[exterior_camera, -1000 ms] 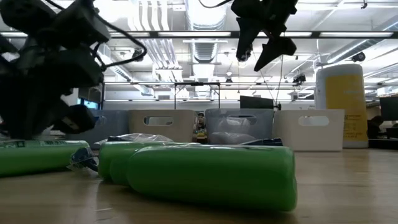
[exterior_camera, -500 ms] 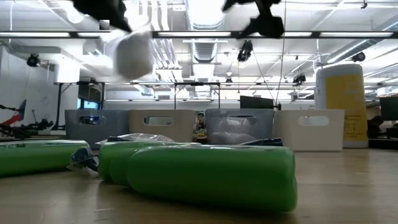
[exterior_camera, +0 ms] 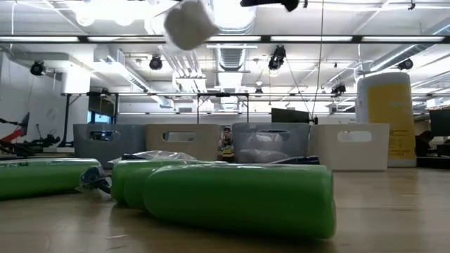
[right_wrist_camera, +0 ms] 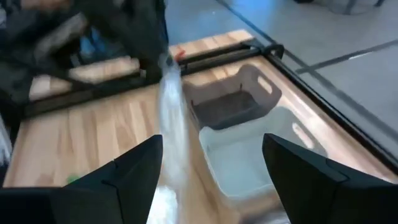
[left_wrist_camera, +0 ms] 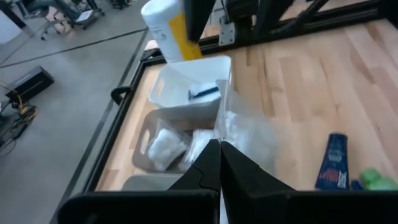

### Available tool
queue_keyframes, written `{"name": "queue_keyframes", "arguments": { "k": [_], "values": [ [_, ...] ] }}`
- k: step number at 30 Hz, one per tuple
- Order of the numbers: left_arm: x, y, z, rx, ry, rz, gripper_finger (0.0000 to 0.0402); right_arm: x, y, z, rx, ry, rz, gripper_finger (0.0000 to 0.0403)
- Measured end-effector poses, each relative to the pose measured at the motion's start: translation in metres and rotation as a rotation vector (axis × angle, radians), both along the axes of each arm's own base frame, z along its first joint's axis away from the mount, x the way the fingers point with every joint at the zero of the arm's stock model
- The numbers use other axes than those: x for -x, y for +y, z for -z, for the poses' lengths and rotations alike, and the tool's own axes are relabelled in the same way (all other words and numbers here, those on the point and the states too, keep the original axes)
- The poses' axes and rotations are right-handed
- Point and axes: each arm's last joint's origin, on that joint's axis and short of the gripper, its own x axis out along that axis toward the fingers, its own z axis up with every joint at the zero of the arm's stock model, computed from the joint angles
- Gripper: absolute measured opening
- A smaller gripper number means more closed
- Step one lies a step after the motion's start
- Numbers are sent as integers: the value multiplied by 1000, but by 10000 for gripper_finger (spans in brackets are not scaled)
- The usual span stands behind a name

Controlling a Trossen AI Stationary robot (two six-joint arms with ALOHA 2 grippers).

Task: Pick & Place Travel size toiletries
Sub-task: Put the white cotton pack into the right black bin

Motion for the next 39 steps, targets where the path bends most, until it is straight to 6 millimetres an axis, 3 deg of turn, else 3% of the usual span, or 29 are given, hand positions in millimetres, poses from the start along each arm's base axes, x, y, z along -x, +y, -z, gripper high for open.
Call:
{"name": "queue_keyframes", "arguments": {
  "k": [6,12,17,22,25,33,39],
  "values": [
    [-31,-2,0,-22,35,32,0,-18,4,6,-49,-43,-29,284],
    [-42,-4,-11,-41,10,68,0,-20,4,11,-45,16,-28,280],
    [-41,-3,-13,-40,3,76,0,-17,0,11,-55,41,-4,207],
    [-44,-3,-12,-22,-8,77,11,-17,-8,10,-53,45,16,82],
    [-44,-3,-11,-8,-10,44,46,-16,-14,13,-45,83,39,23],
    [-29,7,-9,-27,28,-206,194,-6,-41,30,-109,214,211,11],
    [-17,8,-4,78,84,-246,271,4,-84,76,-247,287,391,10]
  ]
}}
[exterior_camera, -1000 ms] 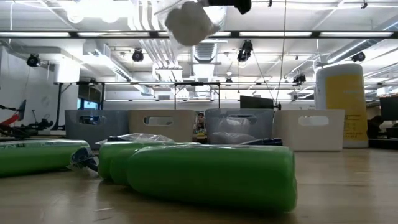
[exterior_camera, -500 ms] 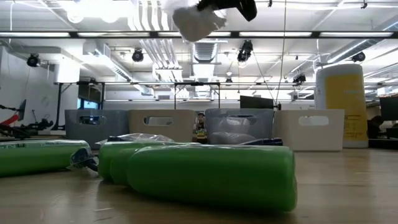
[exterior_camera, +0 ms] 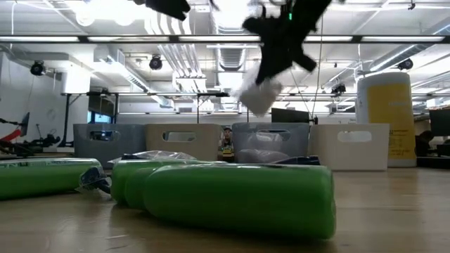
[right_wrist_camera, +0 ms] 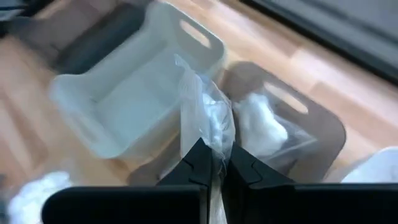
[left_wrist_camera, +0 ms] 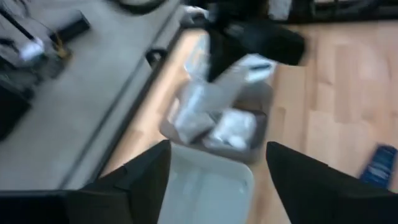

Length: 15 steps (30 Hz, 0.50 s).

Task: Pick & Place Travel size toiletries
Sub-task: Put the white cotton pack into the right black bin

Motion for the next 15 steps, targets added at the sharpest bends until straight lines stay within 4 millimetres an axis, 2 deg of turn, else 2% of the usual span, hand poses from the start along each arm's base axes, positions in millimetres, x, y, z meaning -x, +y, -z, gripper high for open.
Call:
{"name": "queue_keyframes", "arguments": {
  "k": [3,8,12,15],
  "values": [
    [4,-2,9,82,53,49,280,3,-15,21,-49,-65,16,10],
    [5,-9,46,254,173,203,279,15,-39,52,-167,-85,55,31],
    [2,-12,80,334,174,274,278,27,-49,69,-267,-58,99,88],
    [2,-12,104,365,148,287,279,30,-51,71,-336,-61,93,146]
  ]
}}
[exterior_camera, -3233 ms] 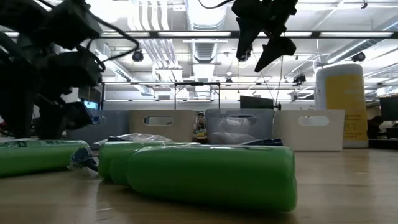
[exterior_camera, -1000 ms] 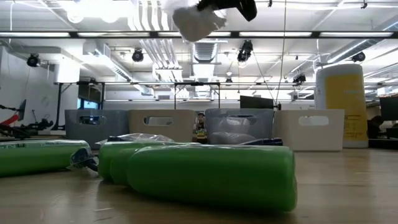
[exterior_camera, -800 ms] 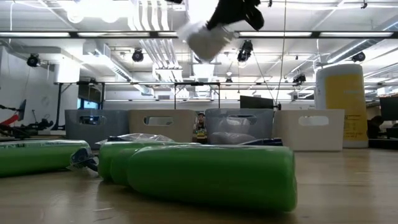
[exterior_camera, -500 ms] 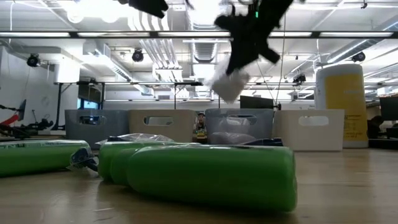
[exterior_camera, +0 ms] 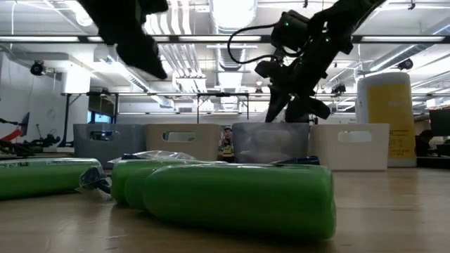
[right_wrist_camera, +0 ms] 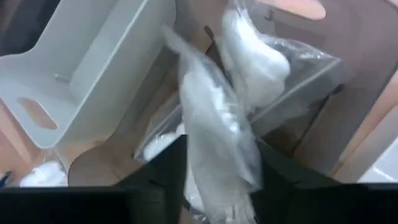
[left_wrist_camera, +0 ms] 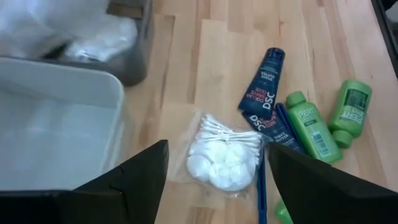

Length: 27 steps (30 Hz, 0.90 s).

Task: Pick & Place Travel size toiletries
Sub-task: Put the white cotton pack into the right black bin

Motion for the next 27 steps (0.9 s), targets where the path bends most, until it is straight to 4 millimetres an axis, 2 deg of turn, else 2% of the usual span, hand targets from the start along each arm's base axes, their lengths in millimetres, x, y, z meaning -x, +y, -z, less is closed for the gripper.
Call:
{"name": "queue_keyframes", "arguments": {
  "k": [3,7,14,17,21,24,27],
  "values": [
    [0,-1,23,40,-12,15,280,1,2,-7,5,5,-25,205],
    [-1,-3,44,67,5,25,280,-3,10,-30,49,-17,-94,273],
    [-10,-7,71,392,177,-181,280,-10,20,-74,182,33,-123,355],
    [-16,-11,86,501,265,-267,280,-12,25,-87,231,30,-128,368],
    [-26,-14,110,563,334,-342,276,-15,28,-98,261,12,-132,364],
    [-36,-16,117,592,295,-335,270,-15,30,-100,265,6,-137,356],
    [-44,-18,117,603,245,-299,247,-14,32,-98,260,23,-146,347]
  ]
}}
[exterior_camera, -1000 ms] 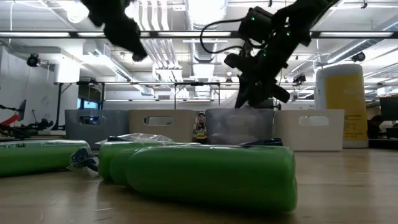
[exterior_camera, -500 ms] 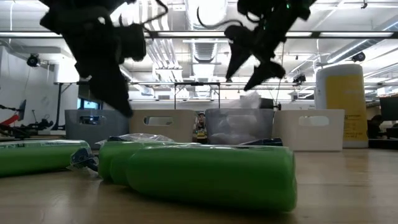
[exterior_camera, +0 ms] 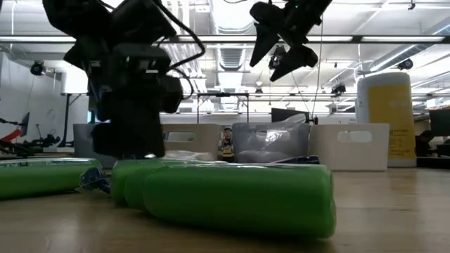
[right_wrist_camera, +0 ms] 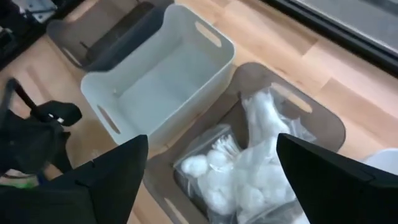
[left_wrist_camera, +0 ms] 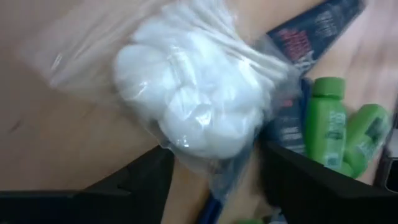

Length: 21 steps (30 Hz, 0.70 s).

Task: Pick & Place Travel size toiletries
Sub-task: Put the white cotton pack into the right black bin

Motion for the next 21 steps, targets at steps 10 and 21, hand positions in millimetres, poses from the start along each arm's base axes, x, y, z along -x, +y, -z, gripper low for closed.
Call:
{"name": "queue_keyframes", "arguments": {
  "k": [10,21],
  "values": [
    [-5,0,-3,-129,-63,87,47,1,17,6,-22,32,-44,308],
    [3,-4,-35,-216,-186,73,3,3,43,3,-156,-7,-95,258]
  ]
}}
